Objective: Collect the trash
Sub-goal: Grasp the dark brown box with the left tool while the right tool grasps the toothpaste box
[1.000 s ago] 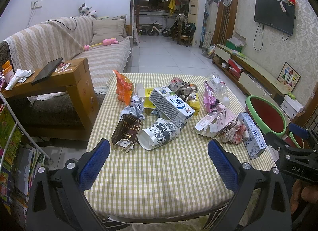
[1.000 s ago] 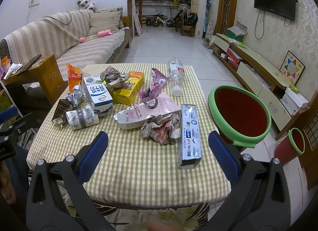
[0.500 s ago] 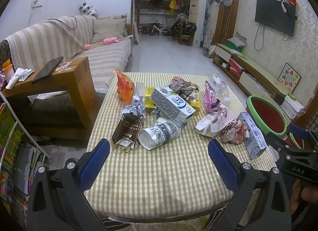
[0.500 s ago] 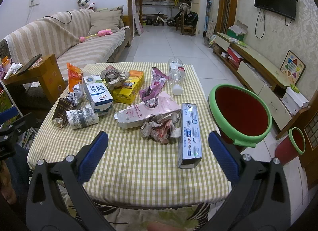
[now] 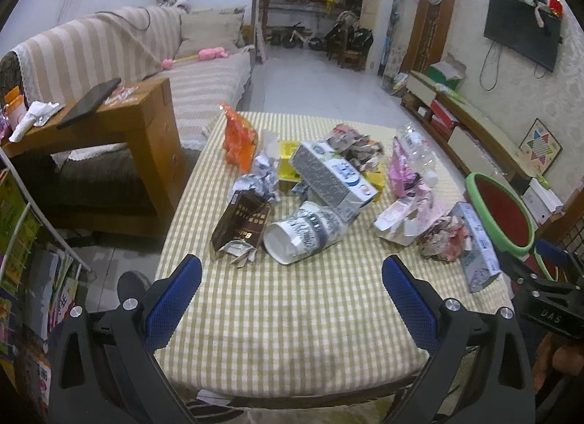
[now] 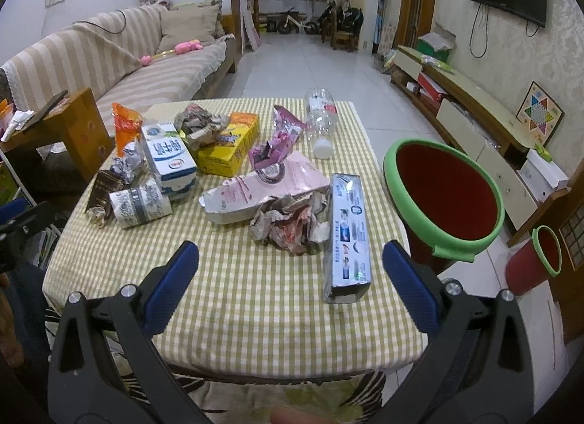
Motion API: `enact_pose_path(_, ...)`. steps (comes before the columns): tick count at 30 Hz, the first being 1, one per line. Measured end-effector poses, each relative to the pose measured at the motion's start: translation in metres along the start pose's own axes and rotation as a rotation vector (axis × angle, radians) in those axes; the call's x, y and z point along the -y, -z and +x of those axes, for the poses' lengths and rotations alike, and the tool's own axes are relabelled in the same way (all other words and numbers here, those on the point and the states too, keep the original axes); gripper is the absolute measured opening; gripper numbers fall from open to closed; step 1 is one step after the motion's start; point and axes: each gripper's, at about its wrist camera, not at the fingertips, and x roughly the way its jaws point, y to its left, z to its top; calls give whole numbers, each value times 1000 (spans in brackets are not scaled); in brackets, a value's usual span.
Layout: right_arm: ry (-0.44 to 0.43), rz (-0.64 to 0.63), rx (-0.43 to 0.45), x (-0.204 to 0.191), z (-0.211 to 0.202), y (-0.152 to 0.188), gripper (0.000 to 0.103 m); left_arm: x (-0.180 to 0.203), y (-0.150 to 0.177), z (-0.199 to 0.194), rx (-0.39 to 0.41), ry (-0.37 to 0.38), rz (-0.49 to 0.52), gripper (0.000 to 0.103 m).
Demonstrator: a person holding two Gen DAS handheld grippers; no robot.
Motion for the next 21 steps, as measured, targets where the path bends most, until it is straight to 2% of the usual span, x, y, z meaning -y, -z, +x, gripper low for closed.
enact_pose_path(5, 21, 23, -26, 10, 15, -5, 99, -12, -9, 21, -48, -16, -17, 95)
enact_pose_path(14, 65, 78, -97, 39, 51, -18, 99, -27, -31, 60, -125, 17, -23, 95)
enact_pose_path(21, 81, 122, -145, 66, 79, -33, 99, -39, -45, 95, -188, 1, -20, 94)
